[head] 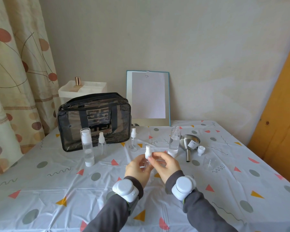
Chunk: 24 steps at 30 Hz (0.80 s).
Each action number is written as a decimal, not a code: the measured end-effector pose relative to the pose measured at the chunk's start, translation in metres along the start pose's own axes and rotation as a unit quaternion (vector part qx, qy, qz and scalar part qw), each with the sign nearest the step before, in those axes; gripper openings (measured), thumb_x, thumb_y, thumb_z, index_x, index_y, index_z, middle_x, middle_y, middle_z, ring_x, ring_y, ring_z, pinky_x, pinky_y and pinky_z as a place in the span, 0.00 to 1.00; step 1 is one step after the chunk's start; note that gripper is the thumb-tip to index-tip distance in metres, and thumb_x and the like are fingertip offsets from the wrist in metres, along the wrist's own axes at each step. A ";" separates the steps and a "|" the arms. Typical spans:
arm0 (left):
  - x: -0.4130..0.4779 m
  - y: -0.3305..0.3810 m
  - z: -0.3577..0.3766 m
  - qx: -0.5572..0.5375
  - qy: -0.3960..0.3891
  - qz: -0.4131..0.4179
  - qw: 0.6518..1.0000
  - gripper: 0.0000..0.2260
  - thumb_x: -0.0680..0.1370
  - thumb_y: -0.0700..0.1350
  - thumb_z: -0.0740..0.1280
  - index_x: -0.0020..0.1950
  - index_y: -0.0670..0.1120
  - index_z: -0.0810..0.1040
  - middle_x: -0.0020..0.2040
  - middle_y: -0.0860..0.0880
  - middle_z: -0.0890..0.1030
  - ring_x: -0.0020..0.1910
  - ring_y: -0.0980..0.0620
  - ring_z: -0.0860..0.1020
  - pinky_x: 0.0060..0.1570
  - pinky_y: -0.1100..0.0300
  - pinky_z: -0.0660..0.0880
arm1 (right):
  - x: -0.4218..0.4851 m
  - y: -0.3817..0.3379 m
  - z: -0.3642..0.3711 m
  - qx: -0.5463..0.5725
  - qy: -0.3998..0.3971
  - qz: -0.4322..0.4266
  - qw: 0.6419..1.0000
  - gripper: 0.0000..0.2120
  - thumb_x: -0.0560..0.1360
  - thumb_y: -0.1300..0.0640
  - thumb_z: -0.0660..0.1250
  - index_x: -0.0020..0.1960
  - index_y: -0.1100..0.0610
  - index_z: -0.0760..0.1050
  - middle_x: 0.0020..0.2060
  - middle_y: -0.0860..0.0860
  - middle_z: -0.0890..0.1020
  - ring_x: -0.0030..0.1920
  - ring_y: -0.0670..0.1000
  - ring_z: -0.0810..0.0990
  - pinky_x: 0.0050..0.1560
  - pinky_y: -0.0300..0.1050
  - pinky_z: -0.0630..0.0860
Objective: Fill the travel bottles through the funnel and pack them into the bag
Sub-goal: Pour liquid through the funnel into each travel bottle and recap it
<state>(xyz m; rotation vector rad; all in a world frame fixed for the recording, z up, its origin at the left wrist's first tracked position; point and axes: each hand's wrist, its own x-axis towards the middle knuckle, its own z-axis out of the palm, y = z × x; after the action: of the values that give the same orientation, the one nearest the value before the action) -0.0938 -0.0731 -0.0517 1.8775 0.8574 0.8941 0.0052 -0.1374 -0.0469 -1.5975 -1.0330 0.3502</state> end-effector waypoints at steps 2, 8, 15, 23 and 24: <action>-0.002 0.002 0.001 -0.009 -0.010 0.009 1.000 0.09 0.75 0.43 0.67 0.53 0.53 0.78 0.44 0.56 0.81 0.45 0.60 0.78 0.44 0.73 0.72 | 0.001 -0.001 0.001 -0.012 -0.015 -0.004 1.000 0.08 0.70 0.49 0.71 0.47 0.50 0.79 0.47 0.46 0.81 0.52 0.46 0.78 0.58 0.39 0.72; -0.005 0.003 0.002 -0.011 -0.039 0.036 0.999 0.09 0.75 0.41 0.68 0.52 0.52 0.77 0.44 0.57 0.80 0.46 0.60 0.78 0.45 0.74 0.73 | 0.006 -0.008 0.002 0.005 0.002 0.032 0.999 0.08 0.69 0.47 0.72 0.46 0.48 0.78 0.46 0.45 0.80 0.50 0.46 0.79 0.54 0.45 0.77; 0.004 0.002 -0.011 -0.023 -0.013 0.017 1.000 0.14 0.73 0.44 0.71 0.57 0.51 0.76 0.46 0.55 0.79 0.47 0.58 0.76 0.40 0.80 0.69 | 0.007 -0.010 -0.012 0.036 0.047 -0.004 0.998 0.04 0.71 0.52 0.71 0.44 0.48 0.77 0.47 0.44 0.80 0.49 0.43 0.79 0.48 0.31 0.75; 0.001 0.003 -0.002 -0.011 -0.017 0.031 0.999 0.08 0.74 0.44 0.69 0.51 0.54 0.77 0.42 0.58 0.80 0.46 0.60 0.78 0.43 0.76 0.71 | 0.005 -0.011 0.004 0.013 0.012 -0.002 1.000 0.05 0.71 0.49 0.70 0.46 0.47 0.77 0.46 0.42 0.79 0.52 0.45 0.78 0.53 0.37 0.74; 0.001 0.003 -0.001 -0.012 -0.019 0.027 0.999 0.08 0.74 0.44 0.69 0.52 0.53 0.78 0.44 0.56 0.81 0.47 0.59 0.78 0.46 0.73 0.72 | 0.005 -0.012 0.005 0.012 0.014 -0.011 1.000 0.04 0.72 0.50 0.70 0.45 0.48 0.77 0.45 0.41 0.78 0.51 0.45 0.78 0.51 0.33 0.74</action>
<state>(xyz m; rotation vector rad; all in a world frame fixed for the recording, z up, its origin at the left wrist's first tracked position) -0.0937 -0.0727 -0.0484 1.8985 0.7718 0.8957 -0.0003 -0.1305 -0.0357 -1.5648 -1.0212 0.3222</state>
